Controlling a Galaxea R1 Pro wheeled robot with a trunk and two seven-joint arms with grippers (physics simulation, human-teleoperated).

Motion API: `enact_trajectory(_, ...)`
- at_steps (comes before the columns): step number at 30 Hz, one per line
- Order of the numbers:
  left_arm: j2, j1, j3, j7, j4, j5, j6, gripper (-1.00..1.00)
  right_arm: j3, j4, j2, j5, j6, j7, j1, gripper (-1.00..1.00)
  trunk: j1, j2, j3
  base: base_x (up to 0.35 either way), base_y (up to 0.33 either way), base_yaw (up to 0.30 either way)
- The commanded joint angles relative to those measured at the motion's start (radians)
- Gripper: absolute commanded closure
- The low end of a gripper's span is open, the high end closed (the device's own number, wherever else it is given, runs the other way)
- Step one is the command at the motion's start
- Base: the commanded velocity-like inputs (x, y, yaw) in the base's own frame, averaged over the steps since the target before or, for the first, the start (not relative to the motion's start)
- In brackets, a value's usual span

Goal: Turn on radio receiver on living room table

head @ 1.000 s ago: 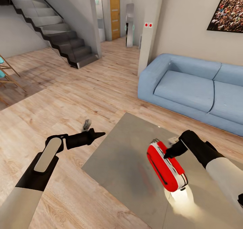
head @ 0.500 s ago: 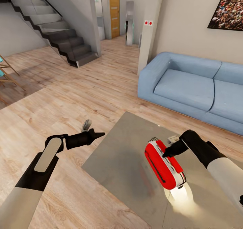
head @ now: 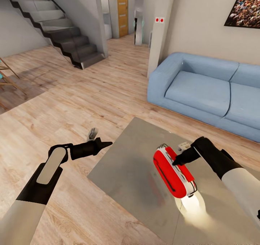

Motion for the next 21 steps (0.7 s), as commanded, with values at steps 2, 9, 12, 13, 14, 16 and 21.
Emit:
enact_trajectory(2, 0.000, 0.000, 0.000, 0.000, 0.000, 0.000, 0.000, 1.00, 0.000, -0.006, 0.000, -0.002, 0.003, 0.000, 0.000, 1.00, 0.000, 0.000, 0.000, 0.000, 0.000, 0.000)
enact_trajectory(9, -0.001, 0.000, 0.000, 0.000, 0.000, 0.000, 0.000, 1.00, 0.000, -0.016, -0.001, -0.001, 0.003, 0.000, 0.000, 1.00, 0.000, 0.000, -0.001, 0.000, 0.000, 0.000)
enact_trajectory(12, -0.001, 0.000, 0.000, 0.000, 0.000, 0.000, 0.000, 1.00, 0.000, -0.016, -0.001, -0.001, 0.008, -0.001, 0.000, 1.00, 0.000, 0.000, -0.001, 0.000, 0.000, 0.000)
enact_trajectory(13, -0.001, 0.000, 0.000, 0.000, 0.000, 0.000, 0.000, 1.00, 0.000, -0.016, -0.001, -0.002, 0.005, -0.001, 0.000, 1.00, 0.000, 0.000, -0.002, 0.000, 0.000, 0.000)
enact_trajectory(14, -0.001, 0.000, 0.000, 0.000, 0.000, 0.000, 0.000, 1.00, 0.000, -0.016, -0.001, -0.002, 0.004, -0.001, 0.000, 1.00, 0.000, 0.000, -0.003, 0.000, 0.000, 0.000)
enact_trajectory(16, -0.001, 0.000, 0.000, 0.000, 0.000, 0.000, 0.000, 1.00, -0.002, -0.021, -0.001, -0.002, 0.002, 0.000, 0.000, 1.00, 0.000, 0.000, -0.005, 0.000, 0.000, 0.000)
enact_trajectory(21, -0.002, 0.000, 0.000, 0.000, 0.000, 0.000, 0.000, 1.00, -0.006, -0.035, 0.000, -0.002, -0.003, -0.008, 0.000, 1.00, 0.000, 0.000, -0.007, 0.000, 0.000, 0.000)
